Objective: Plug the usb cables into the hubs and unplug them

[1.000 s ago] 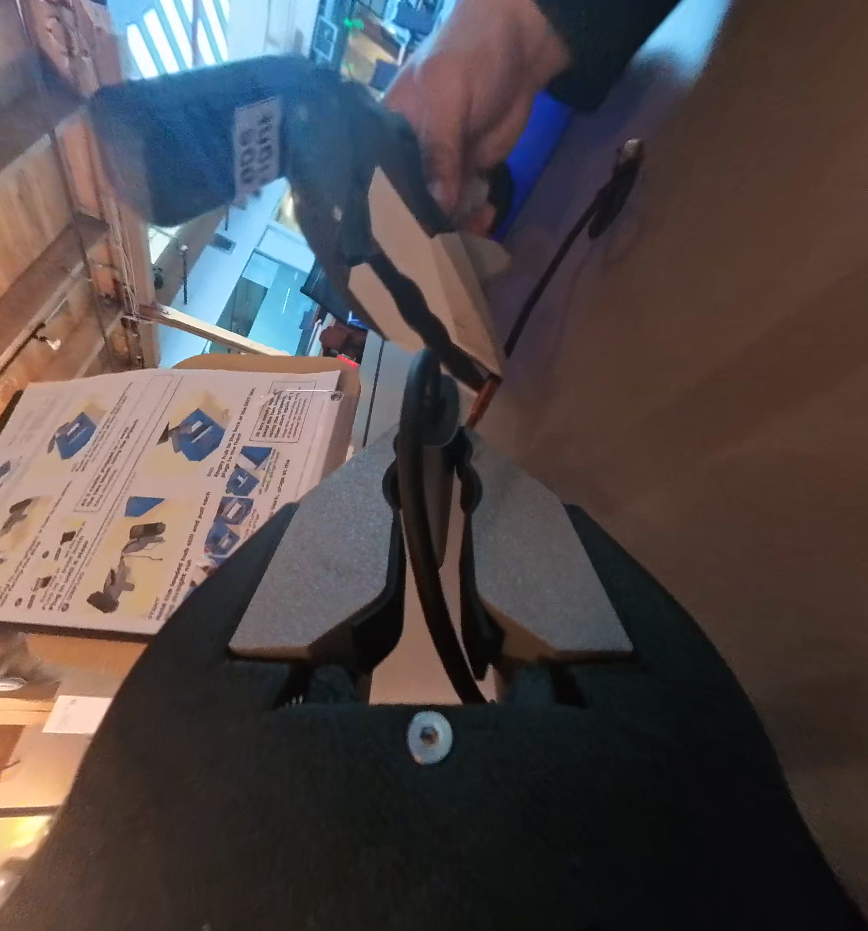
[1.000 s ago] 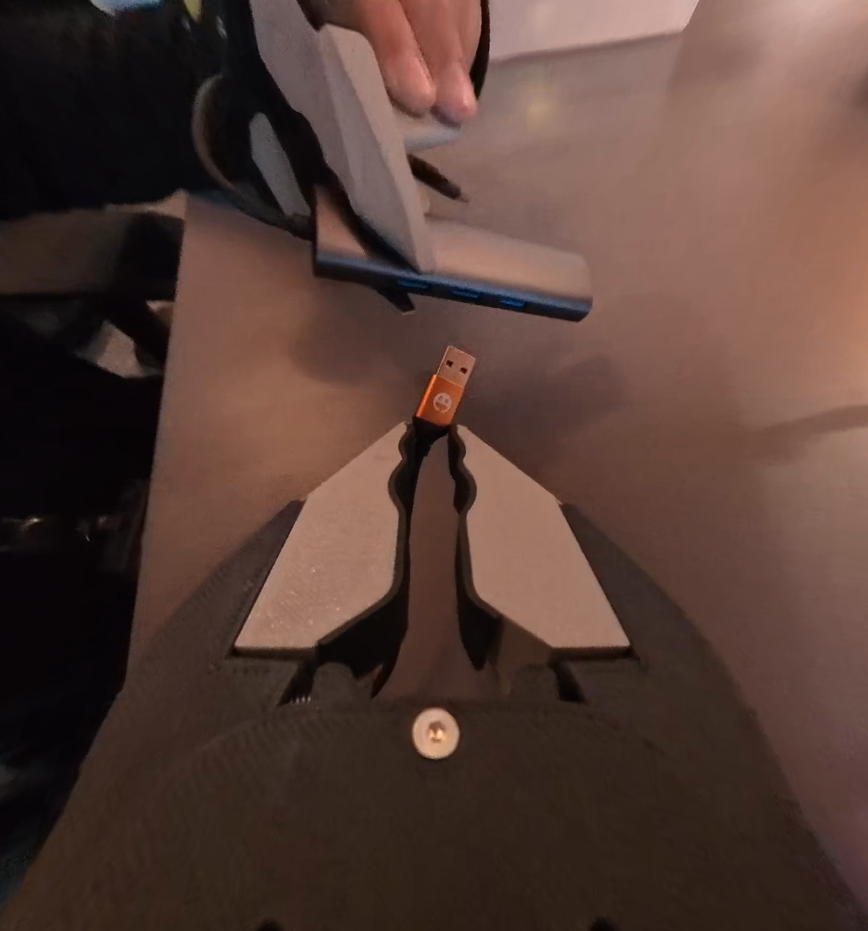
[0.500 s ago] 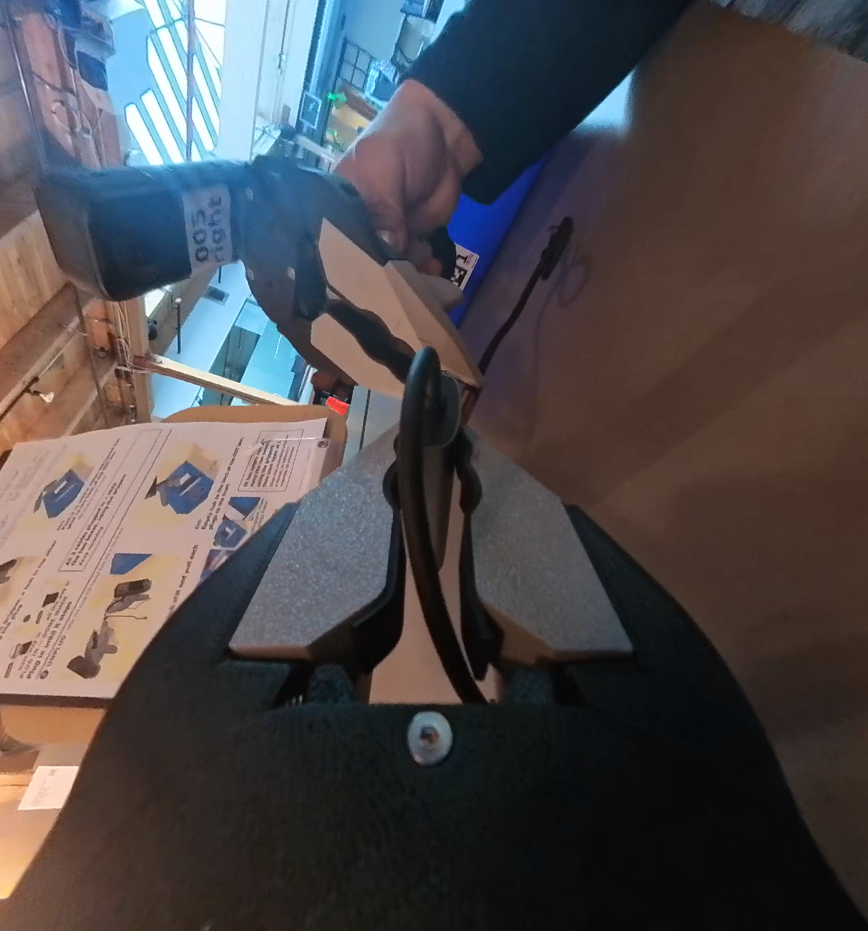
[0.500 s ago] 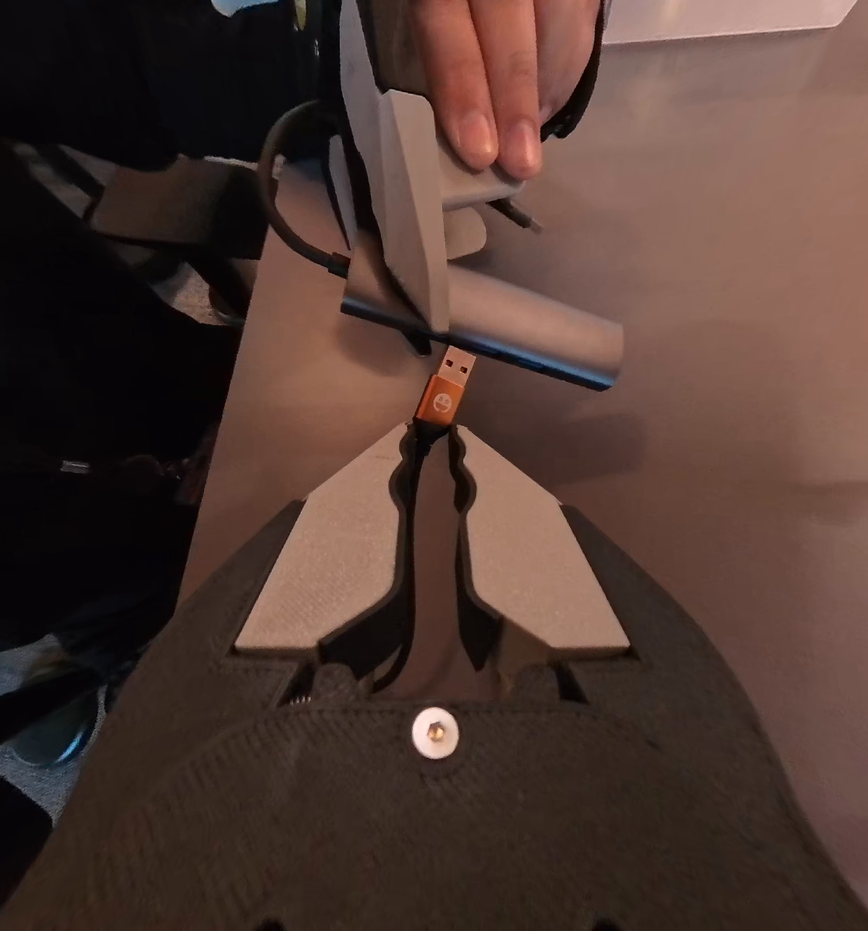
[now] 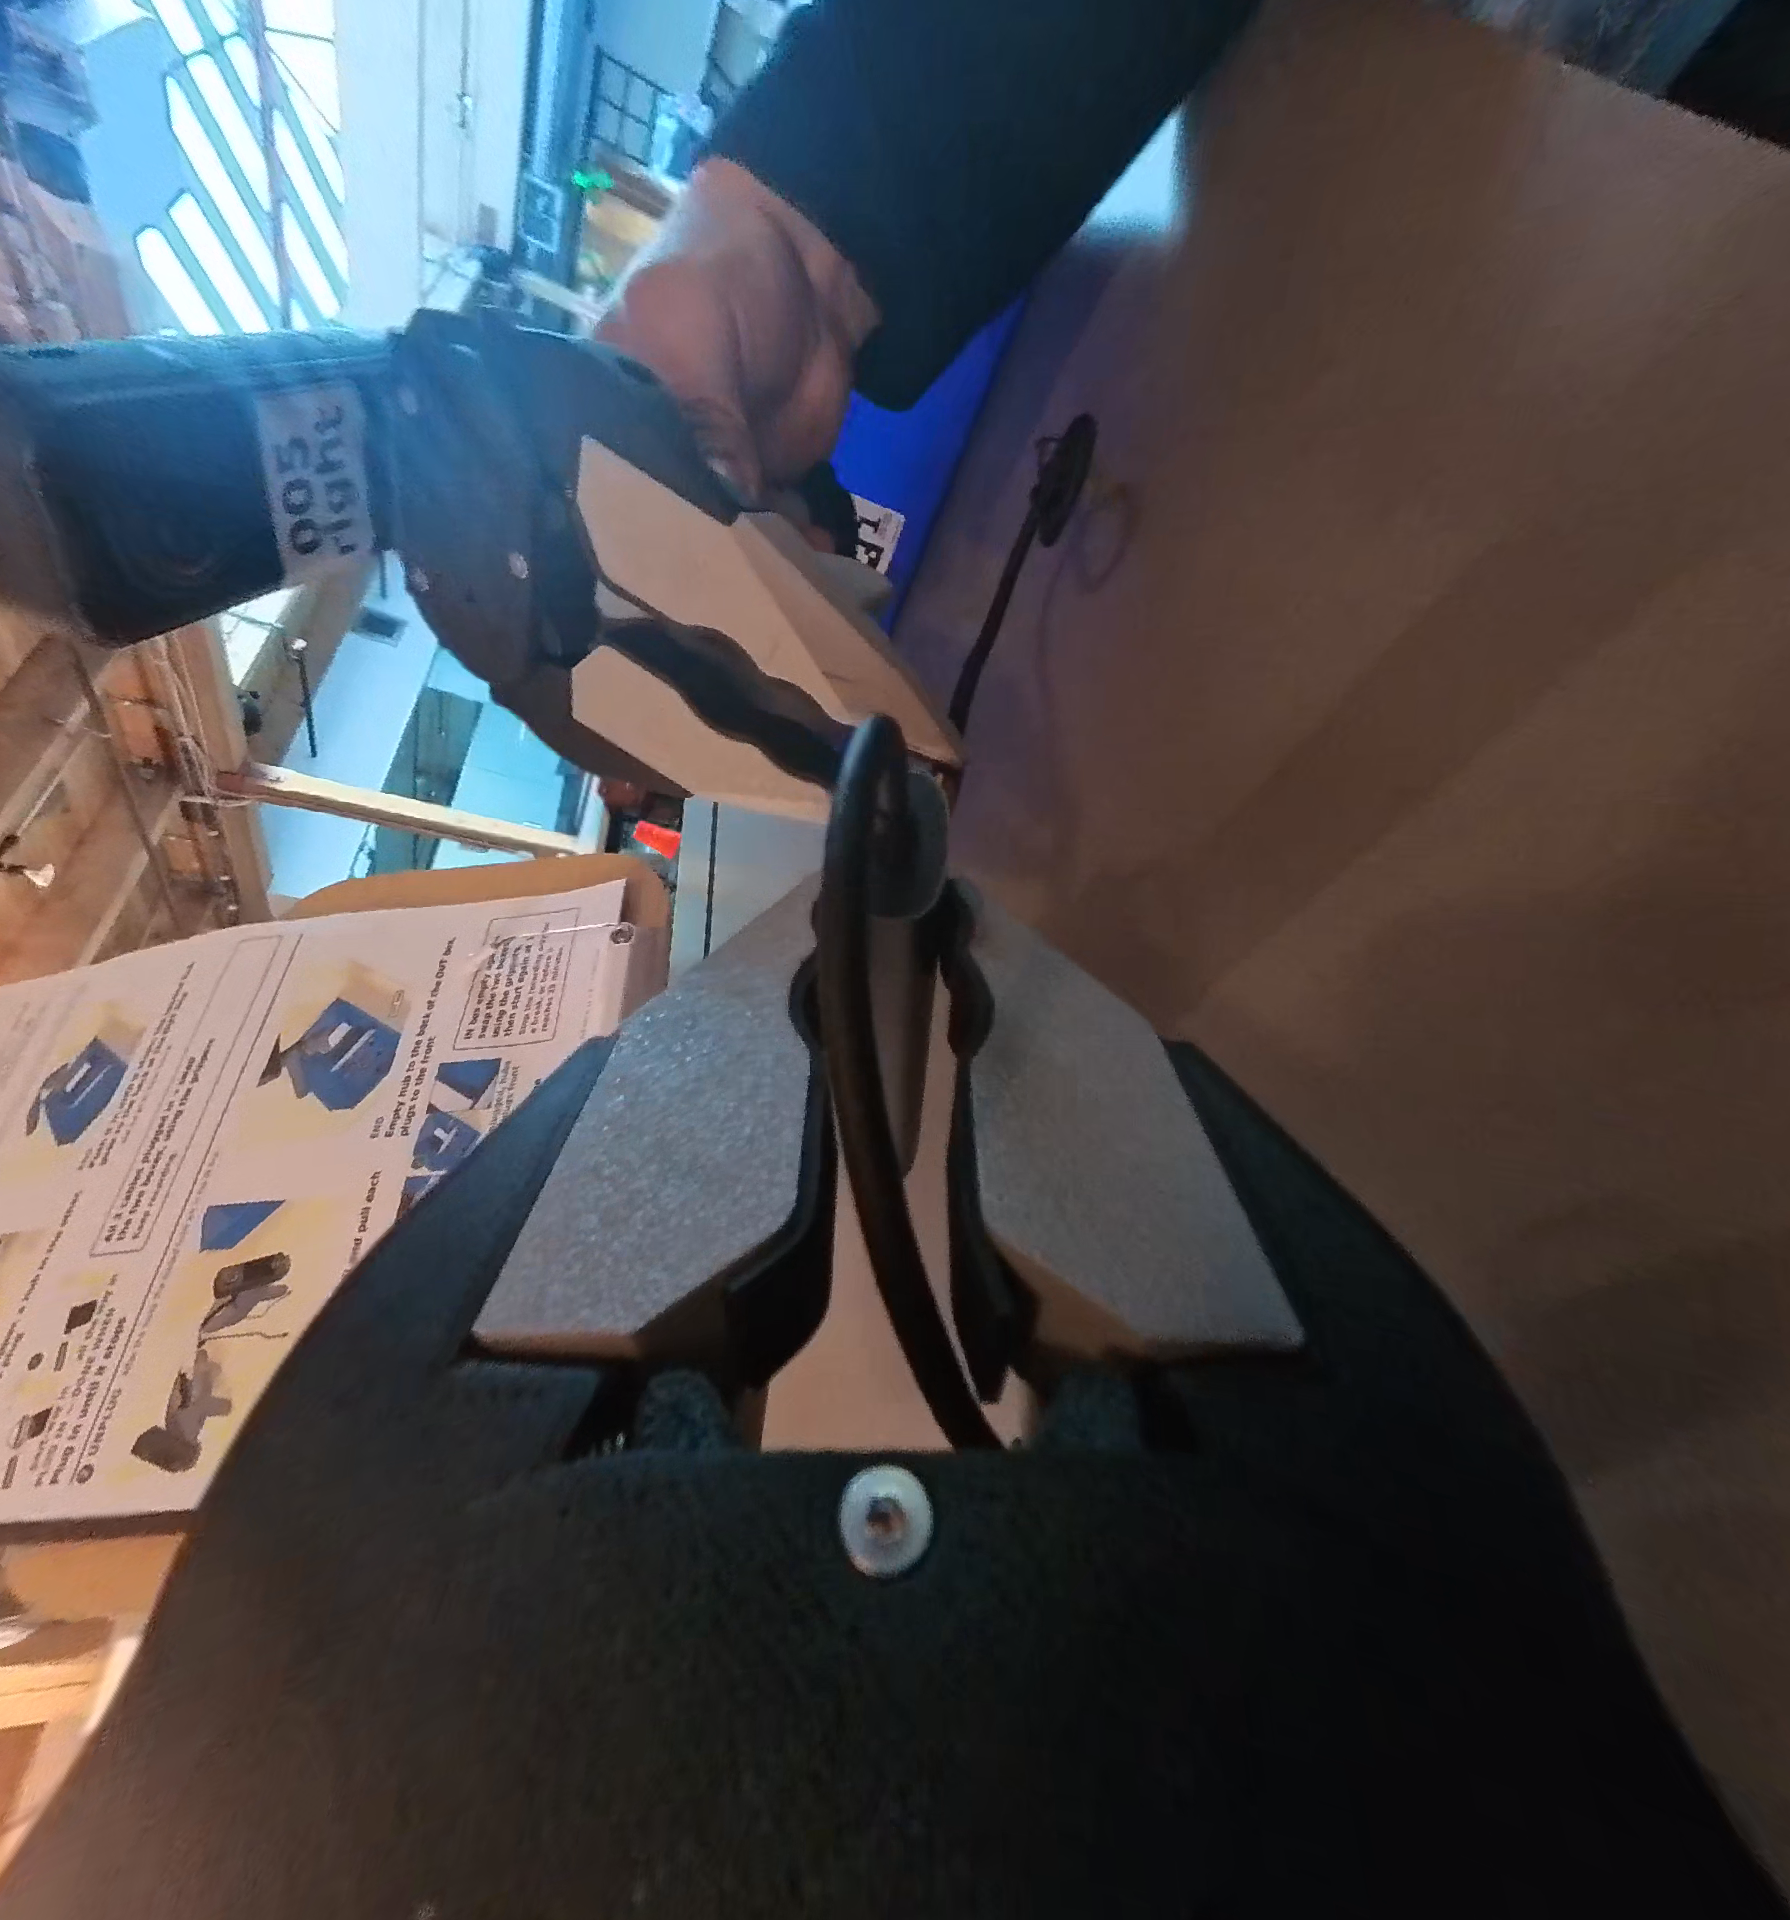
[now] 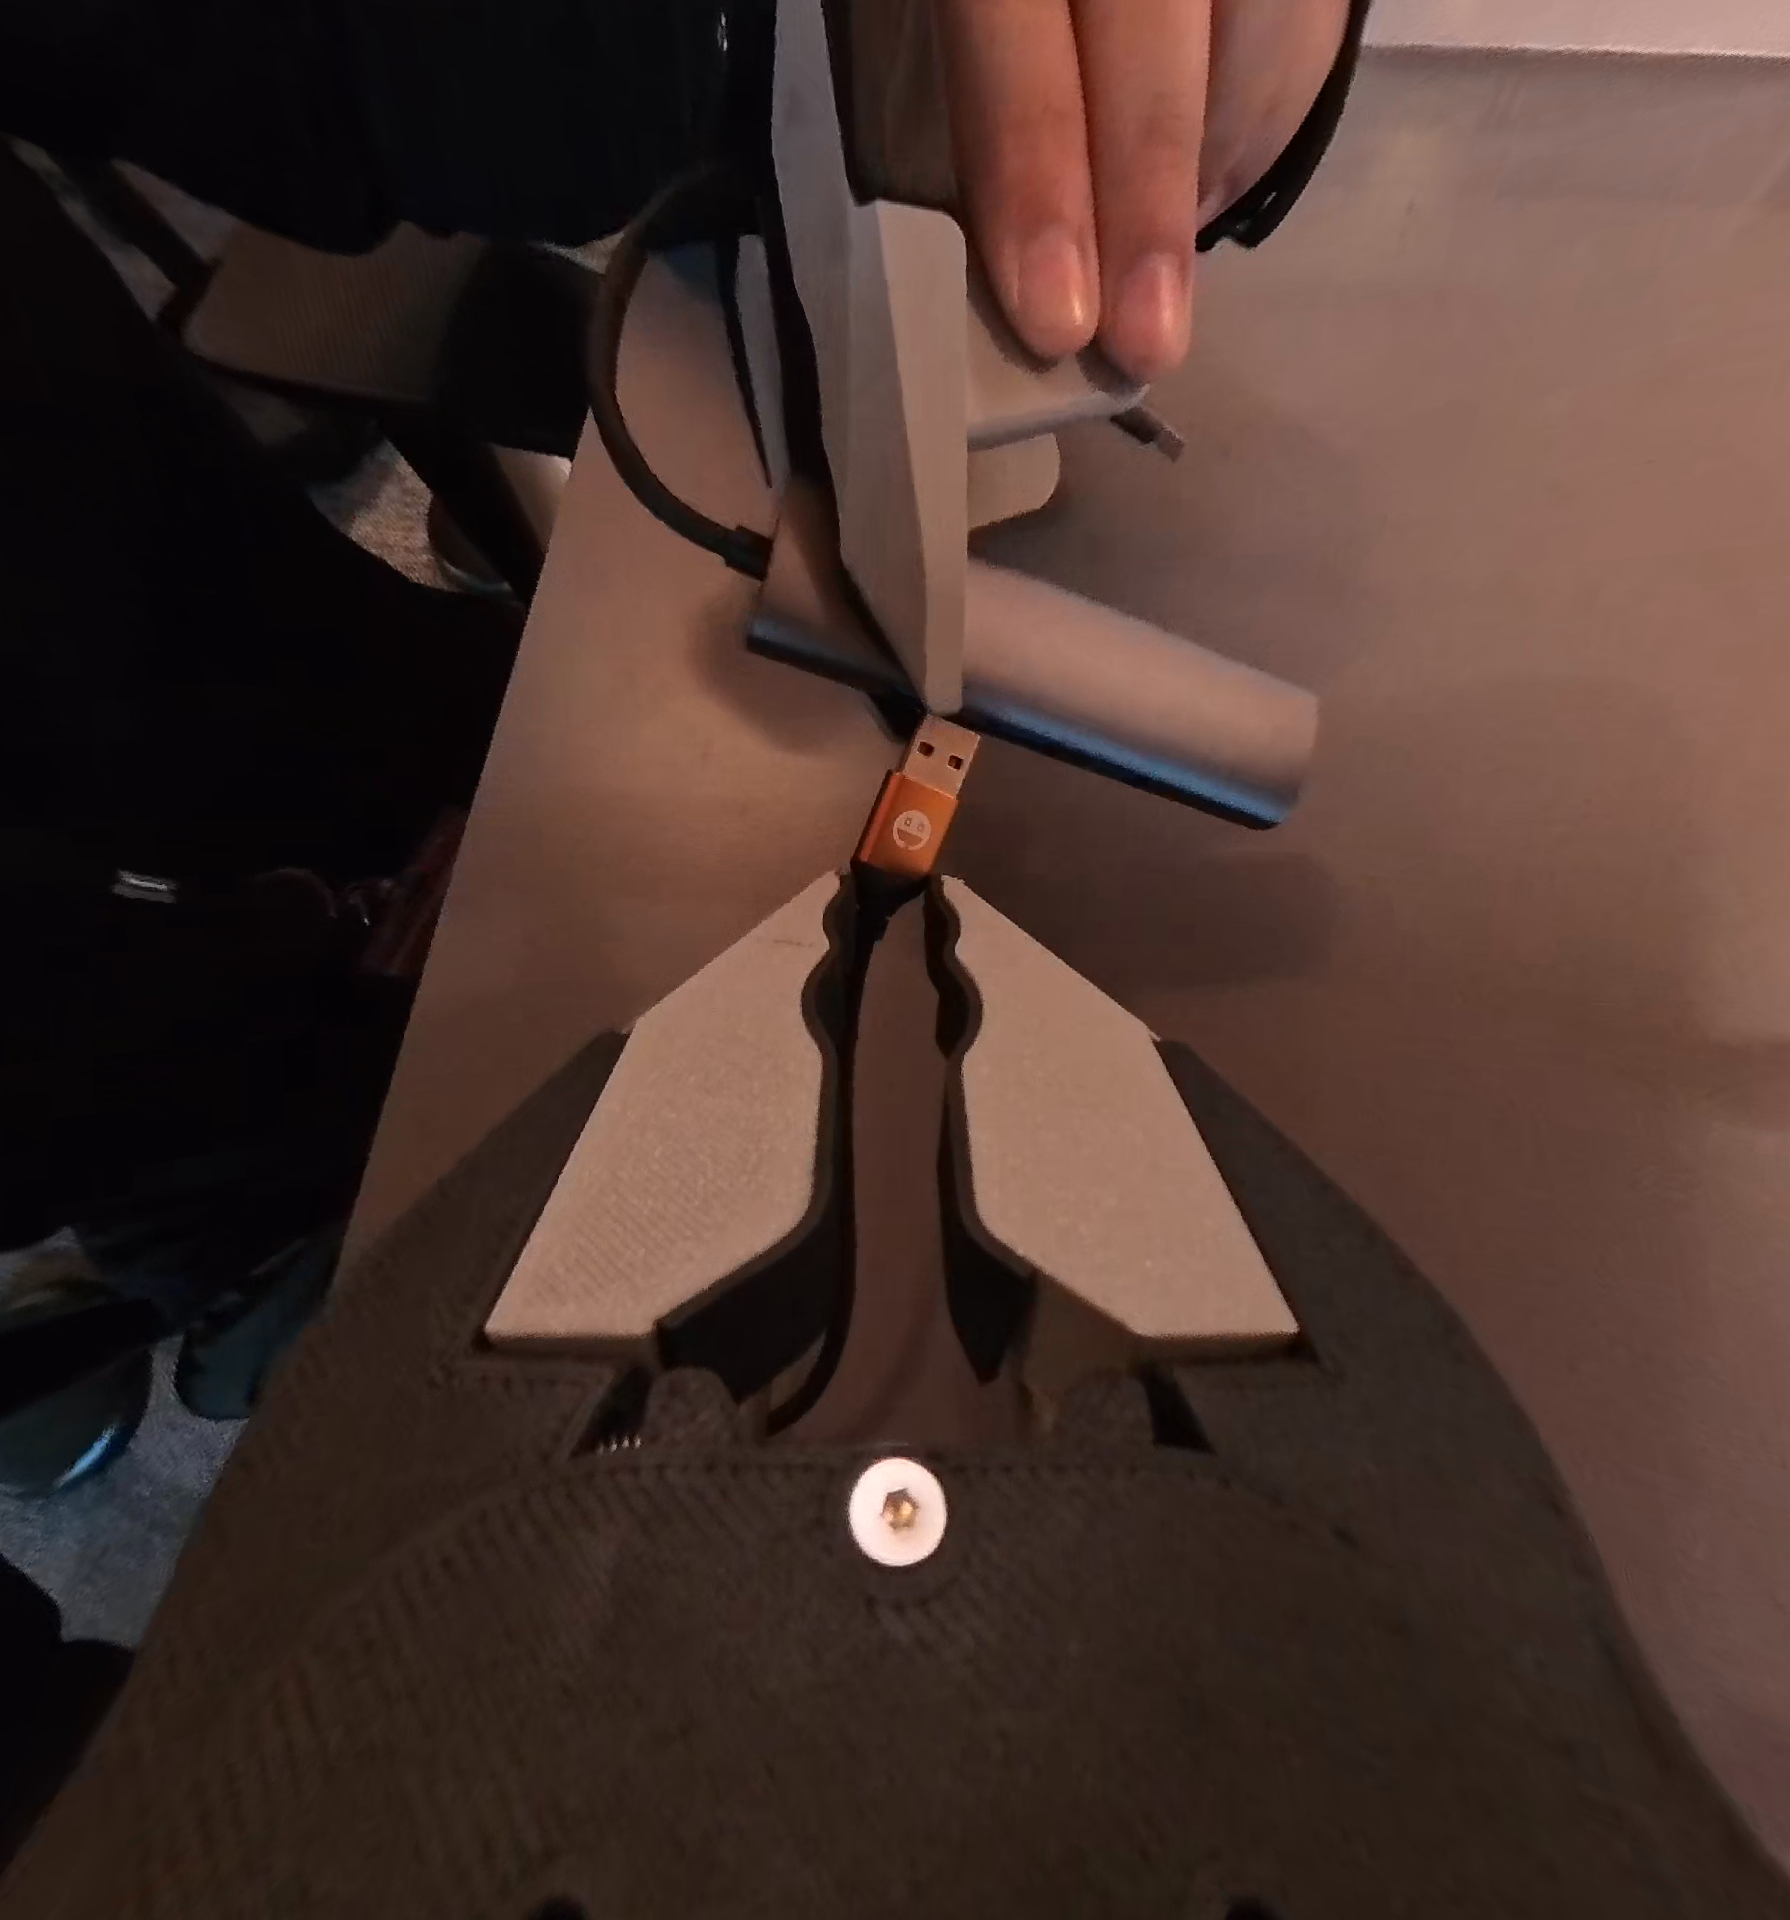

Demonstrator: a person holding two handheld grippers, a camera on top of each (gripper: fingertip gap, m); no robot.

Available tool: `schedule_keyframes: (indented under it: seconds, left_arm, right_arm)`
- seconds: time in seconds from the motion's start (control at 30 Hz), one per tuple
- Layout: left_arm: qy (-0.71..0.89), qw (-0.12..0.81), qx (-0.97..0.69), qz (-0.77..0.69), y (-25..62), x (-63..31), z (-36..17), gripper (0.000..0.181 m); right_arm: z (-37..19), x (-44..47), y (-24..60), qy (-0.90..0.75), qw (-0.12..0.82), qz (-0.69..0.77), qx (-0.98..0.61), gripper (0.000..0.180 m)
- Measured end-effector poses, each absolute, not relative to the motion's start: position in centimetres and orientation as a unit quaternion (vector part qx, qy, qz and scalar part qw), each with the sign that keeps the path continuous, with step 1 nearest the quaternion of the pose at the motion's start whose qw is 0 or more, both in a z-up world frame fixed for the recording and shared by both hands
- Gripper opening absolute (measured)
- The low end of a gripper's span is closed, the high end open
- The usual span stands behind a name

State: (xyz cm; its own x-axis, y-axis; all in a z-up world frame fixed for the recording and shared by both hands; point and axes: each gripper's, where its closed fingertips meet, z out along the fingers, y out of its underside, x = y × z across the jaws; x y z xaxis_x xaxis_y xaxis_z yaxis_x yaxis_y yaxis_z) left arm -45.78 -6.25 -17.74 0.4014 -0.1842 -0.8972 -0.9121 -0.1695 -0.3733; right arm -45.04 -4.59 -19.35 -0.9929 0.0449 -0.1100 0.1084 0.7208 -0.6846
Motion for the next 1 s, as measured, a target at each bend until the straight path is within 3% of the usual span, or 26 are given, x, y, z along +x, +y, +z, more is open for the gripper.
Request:
schedule_keyframes:
  seconds: [0.53,1.0]
  left_arm:
    - [0.455,0.463,-0.673,0.355,-5.8,-44.3,-19.6,0.014]
    - [0.435,0.518,-0.667,0.313,-5.7,-42.8,-18.3,0.014]
  right_arm:
    - [-21.0,-43.6,-4.1,0.946,0.051,-0.321,0.002,0.010]
    - [-19.9,-42.4,-4.1,0.926,0.097,-0.365,-0.020,0.010]
